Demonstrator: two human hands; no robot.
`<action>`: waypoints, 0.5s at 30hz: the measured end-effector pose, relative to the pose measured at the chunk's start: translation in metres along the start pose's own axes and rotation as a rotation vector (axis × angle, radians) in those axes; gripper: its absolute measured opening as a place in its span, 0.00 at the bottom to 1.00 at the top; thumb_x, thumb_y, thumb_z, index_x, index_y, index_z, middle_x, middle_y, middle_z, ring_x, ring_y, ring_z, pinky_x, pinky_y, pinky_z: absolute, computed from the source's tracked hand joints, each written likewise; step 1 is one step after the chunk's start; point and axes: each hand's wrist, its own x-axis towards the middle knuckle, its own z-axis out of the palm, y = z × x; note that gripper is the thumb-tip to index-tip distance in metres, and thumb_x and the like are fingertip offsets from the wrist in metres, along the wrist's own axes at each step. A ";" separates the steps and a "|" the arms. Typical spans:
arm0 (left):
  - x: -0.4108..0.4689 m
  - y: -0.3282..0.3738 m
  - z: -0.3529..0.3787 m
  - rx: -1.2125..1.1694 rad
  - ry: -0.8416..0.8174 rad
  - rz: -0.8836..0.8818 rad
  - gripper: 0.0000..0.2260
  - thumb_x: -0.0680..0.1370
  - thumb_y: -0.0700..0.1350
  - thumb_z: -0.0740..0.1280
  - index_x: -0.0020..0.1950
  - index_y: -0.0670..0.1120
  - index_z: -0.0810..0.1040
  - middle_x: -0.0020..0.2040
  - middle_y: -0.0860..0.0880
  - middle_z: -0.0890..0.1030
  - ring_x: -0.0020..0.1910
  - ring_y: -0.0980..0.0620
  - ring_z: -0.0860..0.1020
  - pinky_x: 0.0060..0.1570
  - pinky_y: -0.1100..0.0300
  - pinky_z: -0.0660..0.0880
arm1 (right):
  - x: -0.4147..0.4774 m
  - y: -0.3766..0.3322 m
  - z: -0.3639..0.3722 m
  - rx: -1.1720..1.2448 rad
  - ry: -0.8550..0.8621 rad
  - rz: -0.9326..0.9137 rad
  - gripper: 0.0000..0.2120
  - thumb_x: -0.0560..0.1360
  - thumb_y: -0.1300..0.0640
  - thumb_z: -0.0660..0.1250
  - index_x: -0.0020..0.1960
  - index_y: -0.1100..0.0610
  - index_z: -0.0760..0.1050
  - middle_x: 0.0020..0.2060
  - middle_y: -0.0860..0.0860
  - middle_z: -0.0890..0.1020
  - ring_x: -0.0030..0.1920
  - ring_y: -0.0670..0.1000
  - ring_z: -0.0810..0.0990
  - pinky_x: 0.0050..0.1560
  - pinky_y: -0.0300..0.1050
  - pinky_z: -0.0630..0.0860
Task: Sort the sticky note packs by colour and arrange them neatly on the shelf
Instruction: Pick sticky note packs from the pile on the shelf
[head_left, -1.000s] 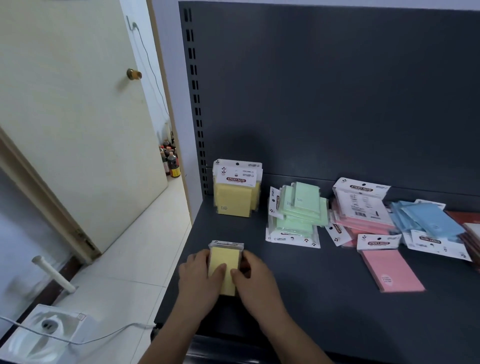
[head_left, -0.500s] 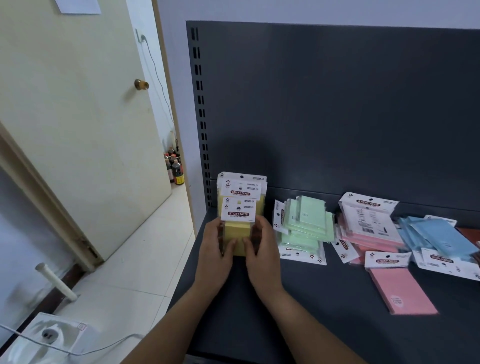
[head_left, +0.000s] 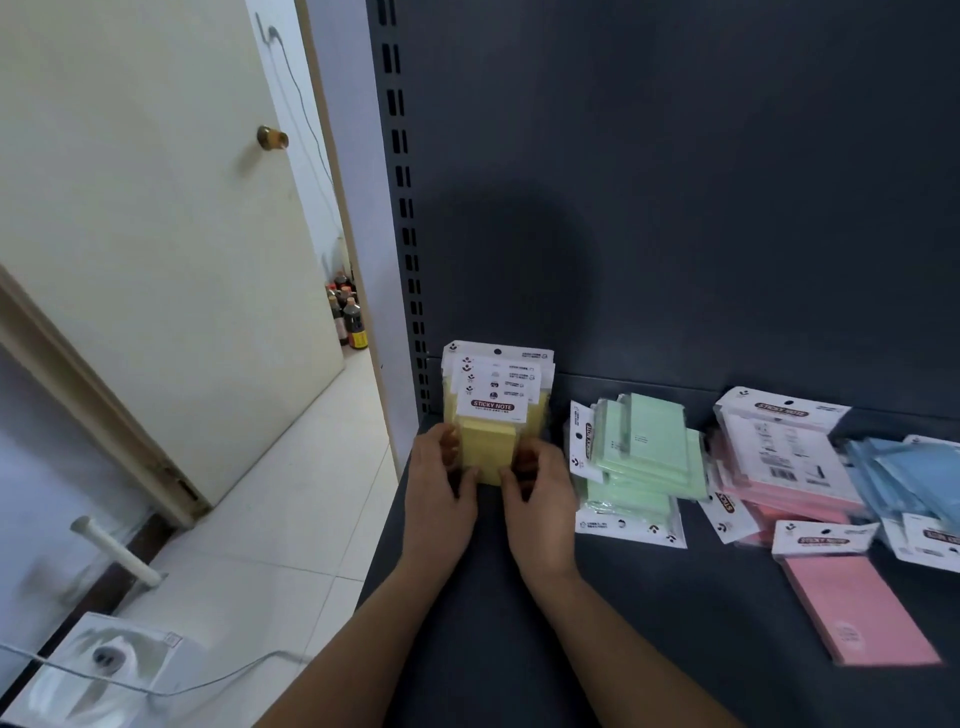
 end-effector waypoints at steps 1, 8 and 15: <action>0.000 -0.001 0.001 0.001 0.002 0.004 0.21 0.73 0.32 0.65 0.64 0.43 0.67 0.55 0.53 0.70 0.56 0.53 0.74 0.57 0.61 0.73 | 0.000 0.001 0.001 -0.010 -0.002 0.005 0.13 0.73 0.65 0.66 0.57 0.59 0.73 0.50 0.51 0.78 0.49 0.50 0.78 0.53 0.47 0.76; 0.001 0.000 0.002 -0.029 0.010 -0.030 0.21 0.72 0.34 0.66 0.63 0.45 0.68 0.56 0.51 0.73 0.55 0.52 0.74 0.55 0.61 0.73 | 0.000 -0.002 -0.001 0.016 -0.009 0.020 0.14 0.73 0.64 0.67 0.57 0.57 0.72 0.50 0.52 0.78 0.48 0.49 0.78 0.51 0.49 0.77; -0.003 0.003 -0.004 -0.038 0.064 -0.036 0.22 0.70 0.34 0.67 0.61 0.47 0.67 0.56 0.50 0.71 0.55 0.51 0.73 0.54 0.55 0.74 | -0.022 -0.015 -0.010 -0.139 -0.075 0.011 0.26 0.73 0.63 0.67 0.68 0.58 0.63 0.61 0.52 0.70 0.63 0.48 0.69 0.66 0.36 0.64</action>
